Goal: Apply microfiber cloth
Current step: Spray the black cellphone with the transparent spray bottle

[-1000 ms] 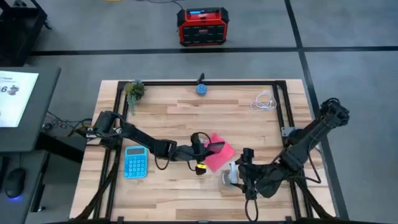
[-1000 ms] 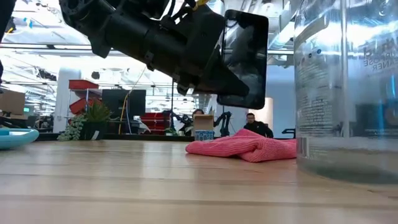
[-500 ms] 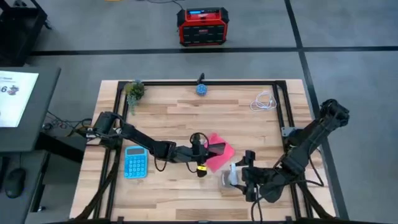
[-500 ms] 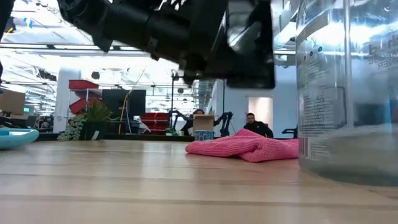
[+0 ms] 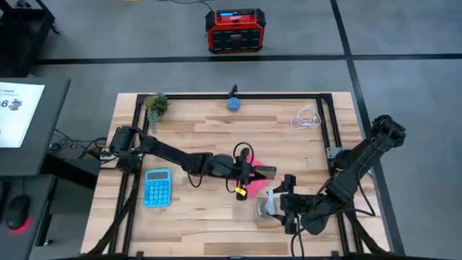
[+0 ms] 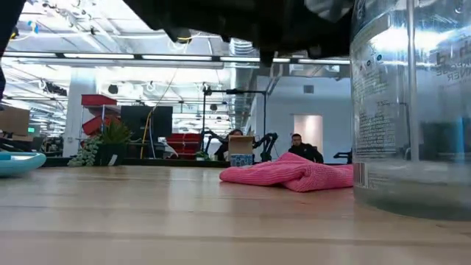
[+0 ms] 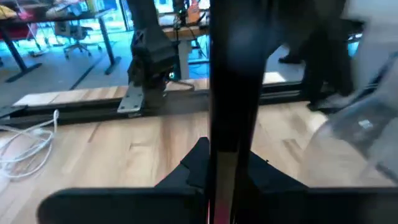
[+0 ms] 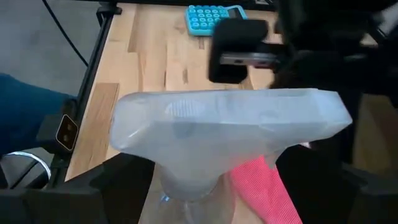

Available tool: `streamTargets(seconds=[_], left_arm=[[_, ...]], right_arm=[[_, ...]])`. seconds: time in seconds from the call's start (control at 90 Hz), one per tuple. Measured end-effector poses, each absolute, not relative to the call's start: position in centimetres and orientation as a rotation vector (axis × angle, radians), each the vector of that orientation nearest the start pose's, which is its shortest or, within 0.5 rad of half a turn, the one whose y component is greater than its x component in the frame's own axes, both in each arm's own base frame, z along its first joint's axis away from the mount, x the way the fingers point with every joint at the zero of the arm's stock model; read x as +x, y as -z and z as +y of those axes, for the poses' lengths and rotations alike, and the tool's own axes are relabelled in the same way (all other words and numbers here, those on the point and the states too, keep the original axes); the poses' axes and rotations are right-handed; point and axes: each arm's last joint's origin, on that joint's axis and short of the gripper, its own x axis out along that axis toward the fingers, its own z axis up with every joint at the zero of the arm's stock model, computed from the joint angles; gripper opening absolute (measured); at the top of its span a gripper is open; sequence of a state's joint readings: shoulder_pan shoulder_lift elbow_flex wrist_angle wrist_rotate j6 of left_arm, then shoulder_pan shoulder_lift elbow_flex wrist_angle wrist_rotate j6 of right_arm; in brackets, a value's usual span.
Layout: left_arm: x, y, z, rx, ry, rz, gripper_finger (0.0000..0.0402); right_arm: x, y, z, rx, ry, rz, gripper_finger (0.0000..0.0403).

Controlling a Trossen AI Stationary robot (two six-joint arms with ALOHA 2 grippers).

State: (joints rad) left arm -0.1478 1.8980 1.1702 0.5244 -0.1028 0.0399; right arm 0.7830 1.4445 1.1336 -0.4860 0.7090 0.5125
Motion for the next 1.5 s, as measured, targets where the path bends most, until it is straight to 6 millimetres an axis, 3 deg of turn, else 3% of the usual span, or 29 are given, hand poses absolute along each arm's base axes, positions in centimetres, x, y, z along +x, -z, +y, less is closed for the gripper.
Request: streamTargets(seconds=[0.144,0.711,0.811,1.022,1.133,1.267,1.5], left_arm=[[42.0,-21.6,-4.8,0.052,0.067,0.203,0.0013],[41.9,-21.2,-4.2,0.008,0.056,0.239,0.0013],[42.0,-21.2,-4.0,0.006,0.049,0.24,0.0013],[42.0,-21.2,-4.1,0.006,0.051,0.241,0.0013],[41.9,-21.2,-4.1,0.007,0.049,0.247,0.0013],[41.9,-21.1,-4.1,0.007,0.049,0.25,0.0013],[41.3,-21.1,-4.0,0.035,-0.002,0.333,0.0013]], right_arm=[[22.7,-28.3,19.9,-0.045,0.079,0.578,0.0311],[22.7,-28.3,19.9,-0.019,0.062,0.595,0.0306],[22.8,-28.2,19.8,0.001,0.071,0.597,0.0272],[22.7,-28.1,19.8,0.005,0.06,0.611,0.0112],[22.5,-28.1,20.0,-0.003,0.049,0.614,0.0059],[22.0,-28.0,20.3,-0.015,0.04,0.628,0.0052],[21.0,-28.2,20.6,-0.01,0.049,0.685,0.0093]])
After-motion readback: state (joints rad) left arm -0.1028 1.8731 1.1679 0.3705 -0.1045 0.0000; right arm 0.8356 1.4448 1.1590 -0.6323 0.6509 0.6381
